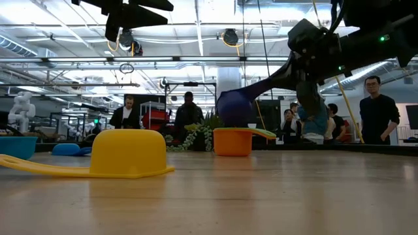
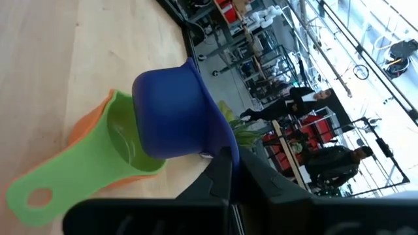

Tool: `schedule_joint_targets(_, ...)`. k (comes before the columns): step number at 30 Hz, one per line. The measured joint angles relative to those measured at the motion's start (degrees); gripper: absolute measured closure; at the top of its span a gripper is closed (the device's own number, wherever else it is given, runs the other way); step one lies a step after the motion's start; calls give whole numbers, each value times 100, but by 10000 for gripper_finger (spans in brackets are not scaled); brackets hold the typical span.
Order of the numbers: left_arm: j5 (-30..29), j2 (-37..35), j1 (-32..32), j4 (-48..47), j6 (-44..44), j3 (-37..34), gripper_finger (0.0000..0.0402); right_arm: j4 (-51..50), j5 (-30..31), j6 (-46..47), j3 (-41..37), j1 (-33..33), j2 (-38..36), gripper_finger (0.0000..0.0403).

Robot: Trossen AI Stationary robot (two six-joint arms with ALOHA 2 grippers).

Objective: Nest measuring cups in basket
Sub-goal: Stack the violet measuring cup on top of the green measuring cup

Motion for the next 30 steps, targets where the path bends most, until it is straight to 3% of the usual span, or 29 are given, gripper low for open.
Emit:
schedule_joint_targets(13,0,0,0,0,20,0,247,873,103,-338,2,81,809,403)
schedule_joint_targets(25,2,0,0,0,144,0,247,929,184,-624,2,79,1235,402)
schedule_joint_targets(30,2,0,-1,-1,146,0,247,896,170,-793,4,76,1290,381)
